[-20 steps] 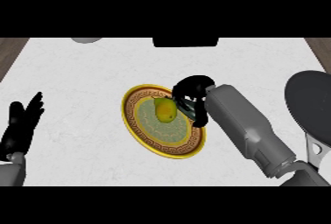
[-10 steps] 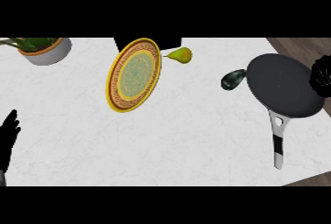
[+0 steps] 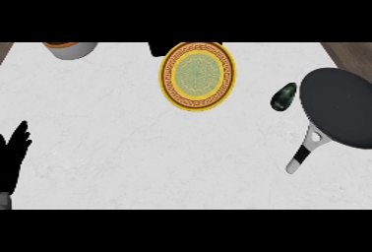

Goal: Pick the eggplant from the plate and place it in the pan

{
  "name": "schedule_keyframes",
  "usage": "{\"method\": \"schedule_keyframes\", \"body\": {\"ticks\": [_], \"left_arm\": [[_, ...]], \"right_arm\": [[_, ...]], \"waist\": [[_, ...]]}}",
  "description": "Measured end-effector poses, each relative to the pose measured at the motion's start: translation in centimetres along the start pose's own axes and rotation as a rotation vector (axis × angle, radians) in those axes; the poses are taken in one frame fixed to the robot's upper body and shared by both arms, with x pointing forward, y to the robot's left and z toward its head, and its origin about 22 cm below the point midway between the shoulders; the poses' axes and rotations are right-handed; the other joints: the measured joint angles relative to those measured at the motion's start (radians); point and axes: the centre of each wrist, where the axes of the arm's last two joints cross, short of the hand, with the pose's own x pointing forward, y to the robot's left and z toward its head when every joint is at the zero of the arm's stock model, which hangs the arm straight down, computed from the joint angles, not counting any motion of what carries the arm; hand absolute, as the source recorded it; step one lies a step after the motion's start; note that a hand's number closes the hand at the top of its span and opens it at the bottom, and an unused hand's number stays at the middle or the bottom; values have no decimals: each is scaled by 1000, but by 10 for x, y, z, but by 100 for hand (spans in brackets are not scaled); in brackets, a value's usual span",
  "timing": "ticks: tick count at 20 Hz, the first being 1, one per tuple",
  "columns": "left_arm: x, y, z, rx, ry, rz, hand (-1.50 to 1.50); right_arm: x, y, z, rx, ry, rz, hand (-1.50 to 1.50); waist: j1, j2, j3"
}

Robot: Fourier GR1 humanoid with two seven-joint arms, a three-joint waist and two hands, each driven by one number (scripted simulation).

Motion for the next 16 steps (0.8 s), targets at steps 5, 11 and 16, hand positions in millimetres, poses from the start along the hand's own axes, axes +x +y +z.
{"method": "schedule_keyframes", "body": {"ticks": [5,11,16], "left_arm": [[24,-23,-3,-62,-50,-18,0],[36,-30,-12,-102,-70,-31,0],[44,-40,-15,-119,-84,-31,0]], "right_arm": [[-24,-6,45,-87,51,-80,150],[-22,15,36,-108,80,-191,150],[-6,39,2,-92,105,-269,150]], "waist": [[81,15,-3],[127,23,-5],[147,27,-5]]}}
